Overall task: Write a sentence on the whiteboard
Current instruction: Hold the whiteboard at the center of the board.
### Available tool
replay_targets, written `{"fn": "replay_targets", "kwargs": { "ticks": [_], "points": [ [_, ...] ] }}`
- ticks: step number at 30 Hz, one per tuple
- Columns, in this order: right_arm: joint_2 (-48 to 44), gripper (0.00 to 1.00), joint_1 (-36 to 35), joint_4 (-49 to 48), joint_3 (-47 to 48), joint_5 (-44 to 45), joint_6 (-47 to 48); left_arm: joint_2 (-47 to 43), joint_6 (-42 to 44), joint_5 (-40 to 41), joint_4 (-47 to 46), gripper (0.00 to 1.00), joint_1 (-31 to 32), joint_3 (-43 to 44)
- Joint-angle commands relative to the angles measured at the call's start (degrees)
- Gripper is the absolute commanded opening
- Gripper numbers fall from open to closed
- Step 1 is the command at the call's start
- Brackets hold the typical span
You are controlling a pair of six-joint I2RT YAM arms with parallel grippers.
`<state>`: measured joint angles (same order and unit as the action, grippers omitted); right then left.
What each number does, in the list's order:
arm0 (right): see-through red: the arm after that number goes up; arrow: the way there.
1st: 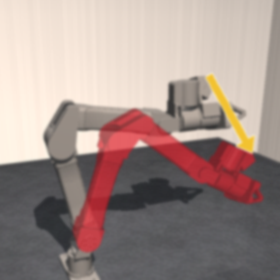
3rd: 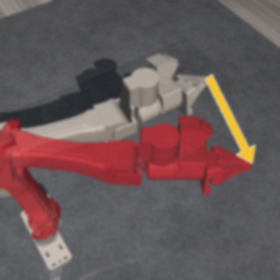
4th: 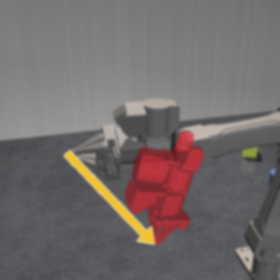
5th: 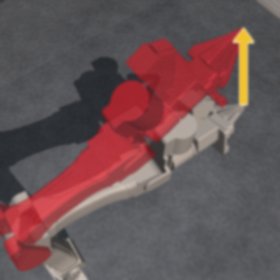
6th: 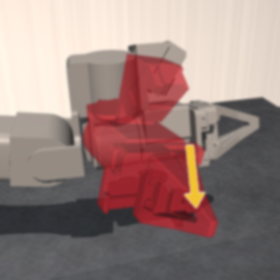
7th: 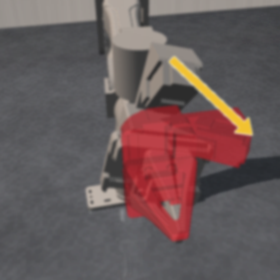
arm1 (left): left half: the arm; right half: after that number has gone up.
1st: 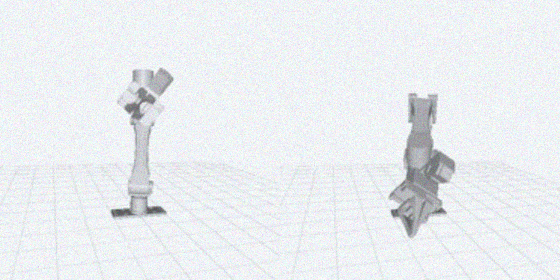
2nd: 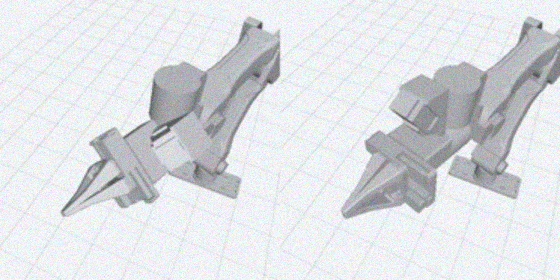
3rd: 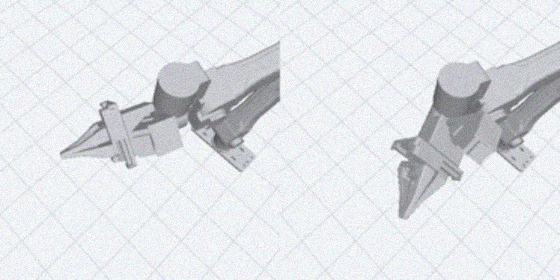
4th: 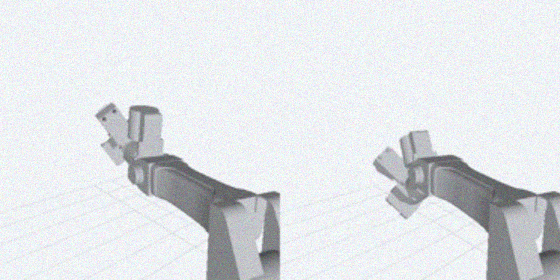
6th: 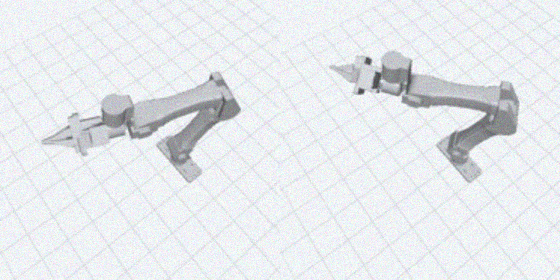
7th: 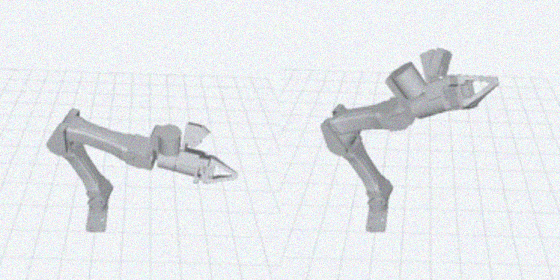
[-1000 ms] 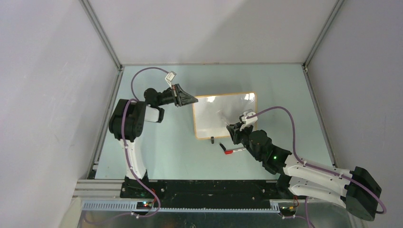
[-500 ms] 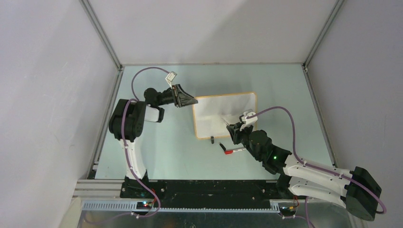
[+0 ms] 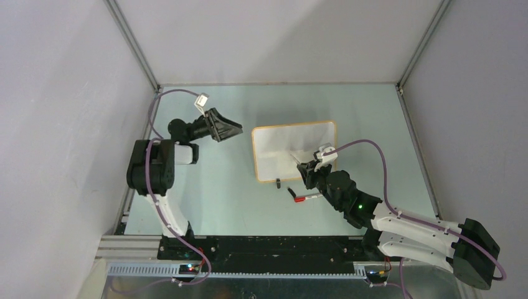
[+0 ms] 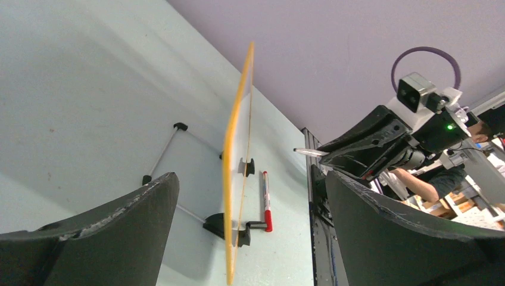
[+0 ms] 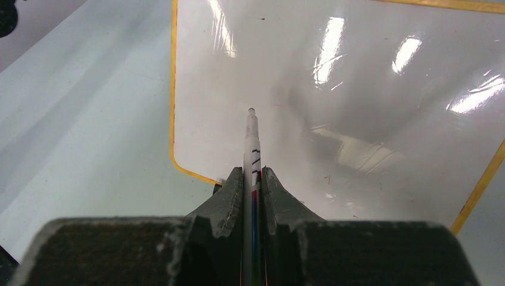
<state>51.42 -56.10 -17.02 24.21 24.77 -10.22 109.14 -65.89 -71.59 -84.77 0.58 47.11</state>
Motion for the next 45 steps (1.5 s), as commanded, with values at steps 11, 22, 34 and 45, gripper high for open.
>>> {"fn": "replay_targets", "kwargs": {
  "ticks": [11,22,34,45],
  "points": [
    [-1.13,0.0,-0.24,-0.92,1.75,1.37,0.77,-20.72,6.89,3.14,-3.19,0.99,-3.37,-9.26],
    [-1.16,0.0,-0.28,-0.91,1.72,1.47,0.72,-36.18,12.94,8.78,3.46,1.0,-2.97,-14.3],
    [-0.72,0.0,-0.18,-1.15,1.72,1.28,0.66,-62.5,50.14,66.52,72.33,0.99,9.19,-11.72],
    [-1.24,0.0,-0.23,-0.74,1.72,1.62,0.43,-64.03,31.14,87.98,71.23,0.99,2.96,-19.63]
  ]
}}
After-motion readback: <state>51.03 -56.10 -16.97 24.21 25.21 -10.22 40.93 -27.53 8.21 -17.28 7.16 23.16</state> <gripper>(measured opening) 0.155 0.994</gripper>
